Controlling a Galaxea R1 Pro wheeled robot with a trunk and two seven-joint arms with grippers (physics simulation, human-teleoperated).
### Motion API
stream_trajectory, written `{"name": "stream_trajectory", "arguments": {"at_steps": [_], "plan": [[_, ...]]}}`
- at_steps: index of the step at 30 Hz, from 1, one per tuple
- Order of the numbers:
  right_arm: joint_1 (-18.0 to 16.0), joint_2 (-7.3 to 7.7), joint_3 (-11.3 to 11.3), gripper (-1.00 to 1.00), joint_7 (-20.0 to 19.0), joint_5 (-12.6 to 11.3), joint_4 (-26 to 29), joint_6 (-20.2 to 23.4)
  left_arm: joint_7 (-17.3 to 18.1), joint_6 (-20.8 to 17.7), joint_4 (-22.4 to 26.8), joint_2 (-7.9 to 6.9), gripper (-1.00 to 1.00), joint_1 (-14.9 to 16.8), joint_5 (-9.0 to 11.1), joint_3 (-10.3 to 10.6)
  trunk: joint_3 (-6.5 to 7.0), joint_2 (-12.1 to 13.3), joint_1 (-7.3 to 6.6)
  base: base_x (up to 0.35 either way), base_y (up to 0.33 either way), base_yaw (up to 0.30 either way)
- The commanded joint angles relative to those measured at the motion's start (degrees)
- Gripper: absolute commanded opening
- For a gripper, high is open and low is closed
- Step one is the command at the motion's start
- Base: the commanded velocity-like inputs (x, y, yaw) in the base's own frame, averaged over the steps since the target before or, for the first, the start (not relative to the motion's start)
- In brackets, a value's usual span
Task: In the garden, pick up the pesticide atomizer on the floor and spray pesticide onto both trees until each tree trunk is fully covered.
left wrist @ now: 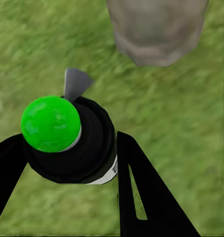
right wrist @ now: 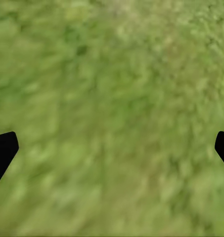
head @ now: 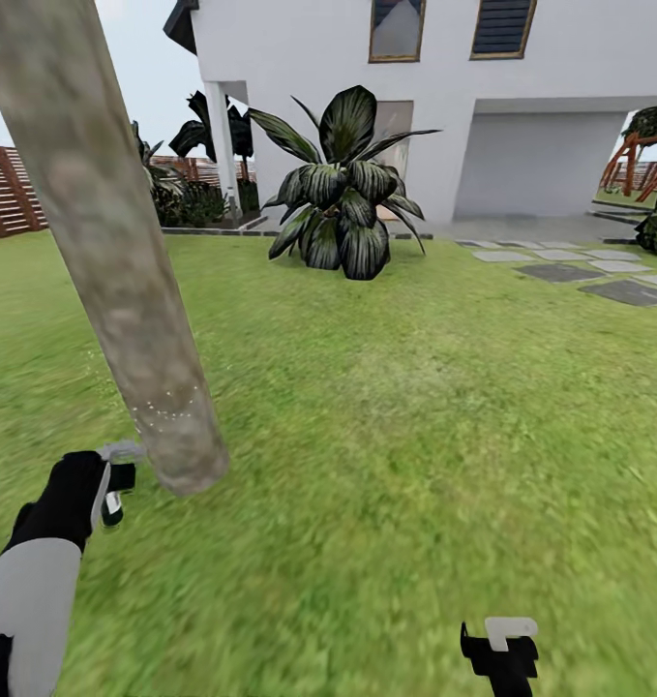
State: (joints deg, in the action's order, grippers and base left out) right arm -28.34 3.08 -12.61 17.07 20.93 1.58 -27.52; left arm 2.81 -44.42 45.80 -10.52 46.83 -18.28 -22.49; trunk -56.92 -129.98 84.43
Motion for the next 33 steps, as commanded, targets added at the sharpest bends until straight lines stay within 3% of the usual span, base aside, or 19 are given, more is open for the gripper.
{"name": "stream_trajectory", "arguments": {"at_steps": [1,3,4,6,8,10,15,25,33], "plan": [[-0.04,0.0,-0.4,1.0,0.24,0.61,-0.08,-0.16,0.38,-1.33,0.06,0.0,-1.0,0.87,-0.44,-0.11,-0.06,-0.02,-0.01,0.0,0.0,0.018],[-0.04,0.01,-0.4,1.0,0.24,0.61,-0.08,-0.14,0.42,-3.23,0.07,0.1,-1.0,3.35,-0.49,0.02,-0.06,-0.02,-0.01,0.0,0.0,0.007],[-0.04,0.01,-0.4,1.0,0.24,0.61,-0.08,-0.16,0.44,-3.77,0.08,0.23,-1.0,5.29,-0.45,1.65,-0.06,-0.02,-0.01,0.0,0.0,0.001],[-0.04,0.06,-0.4,1.0,0.24,0.61,-0.08,-0.16,0.44,-4.01,0.08,0.68,-1.0,6.12,-0.38,4.07,-0.06,-0.02,-0.01,0.0,0.0,0.0],[-0.04,0.08,-0.4,1.0,0.24,0.61,-0.08,-0.1,0.44,-4.08,-0.03,0.63,-1.0,7.4,-0.35,5.29,-0.06,-0.02,-0.01,0.0,0.0,0.0],[-0.04,0.09,-0.4,1.0,0.24,0.61,-0.08,-0.08,0.44,-4.16,-0.31,-1.05,-1.0,8.92,-0.42,5.19,-0.06,-0.02,-0.01,0.0,0.0,0.0],[-0.04,0.09,-0.4,1.0,0.24,0.61,-0.08,-0.08,0.44,-6.06,-0.06,-4.82,-1.0,9.32,-0.42,5.09,-0.06,-0.02,-0.01,0.0,0.0,0.0],[-0.04,0.0,-0.4,1.0,0.24,0.61,-0.08,-0.08,0.09,-6.25,0.11,-3.39,-1.0,8.4,-0.49,5.61,-0.06,-0.02,-0.01,0.005,0.0,0.188],[-0.04,0.03,-0.4,1.0,0.24,0.61,-0.08,-0.08,-0.17,-5.78,-0.6,-3.13,-1.0,8.15,-0.64,5.7,-0.06,-0.02,-0.01,0.077,-0.102,0.147]]}}
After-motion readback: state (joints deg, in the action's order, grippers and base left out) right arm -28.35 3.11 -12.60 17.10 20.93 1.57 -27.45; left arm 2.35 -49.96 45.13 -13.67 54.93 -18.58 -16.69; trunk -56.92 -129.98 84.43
